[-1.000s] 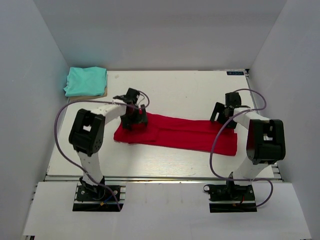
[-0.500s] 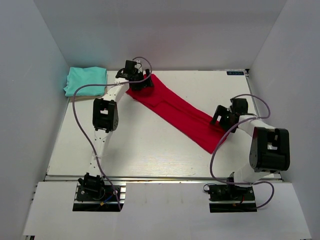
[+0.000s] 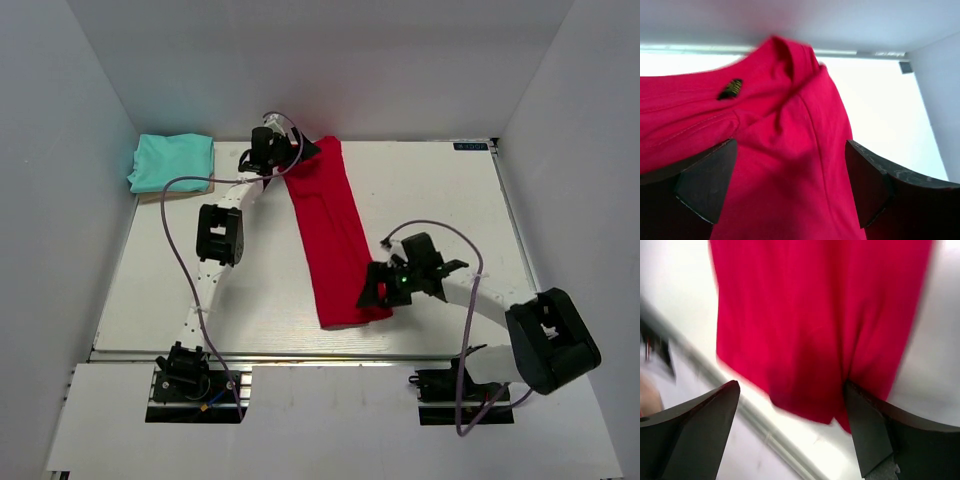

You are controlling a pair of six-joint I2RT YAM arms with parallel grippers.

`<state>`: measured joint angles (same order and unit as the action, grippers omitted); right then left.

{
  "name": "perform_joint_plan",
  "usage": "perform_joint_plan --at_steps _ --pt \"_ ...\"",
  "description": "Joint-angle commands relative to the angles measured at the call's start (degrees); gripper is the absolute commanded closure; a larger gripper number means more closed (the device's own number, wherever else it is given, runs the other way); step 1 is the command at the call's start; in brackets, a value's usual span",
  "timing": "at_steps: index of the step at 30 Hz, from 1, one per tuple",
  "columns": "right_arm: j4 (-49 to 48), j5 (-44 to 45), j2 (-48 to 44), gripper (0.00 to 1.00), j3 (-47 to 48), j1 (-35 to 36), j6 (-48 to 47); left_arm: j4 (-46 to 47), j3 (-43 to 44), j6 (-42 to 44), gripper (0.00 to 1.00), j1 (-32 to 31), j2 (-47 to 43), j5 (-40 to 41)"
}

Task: Fold and stack the t-shirts
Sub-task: Rotate the tshirt 90 degrees

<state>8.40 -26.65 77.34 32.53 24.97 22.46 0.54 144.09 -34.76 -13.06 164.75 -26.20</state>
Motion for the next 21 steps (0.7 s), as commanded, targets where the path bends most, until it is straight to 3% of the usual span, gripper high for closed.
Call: perform_joint_plan --at_steps 1,3,8,15,18,21 --pt "15.22 -5.86 -4.37 0.10 -3.61 7.18 2.24 0.95 -0.13 -3.91 0.00 -1.53 3.48 3.51" --pt "17.94 -6.92 -6.66 0.10 -3.36 9.47 2.76 2.97 -0.65 -4.44 0.00 -1.53 2.78 5.71" --pt "26.03 0.01 -12.47 0.10 0.85 13.26 0.84 4.56 -0.65 -4.96 0.00 -1.53 2.16 9.32" --pt "23.41 8.18 -12.93 0.10 8.50 14.84 -3.91 12.99 -2.06 -7.16 0.00 -2.06 -1.00 4.24" --pt "21.76 12.31 -10.81 0.10 11.32 14.76 -5.49 13.01 -4.86 -3.31 0.00 -2.58 -8.00 1.23" --pt "17.10 12.59 -9.32 0.10 11.24 14.67 -5.93 10.46 -8.37 3.63 0.00 -3.72 -16.70 4.57"
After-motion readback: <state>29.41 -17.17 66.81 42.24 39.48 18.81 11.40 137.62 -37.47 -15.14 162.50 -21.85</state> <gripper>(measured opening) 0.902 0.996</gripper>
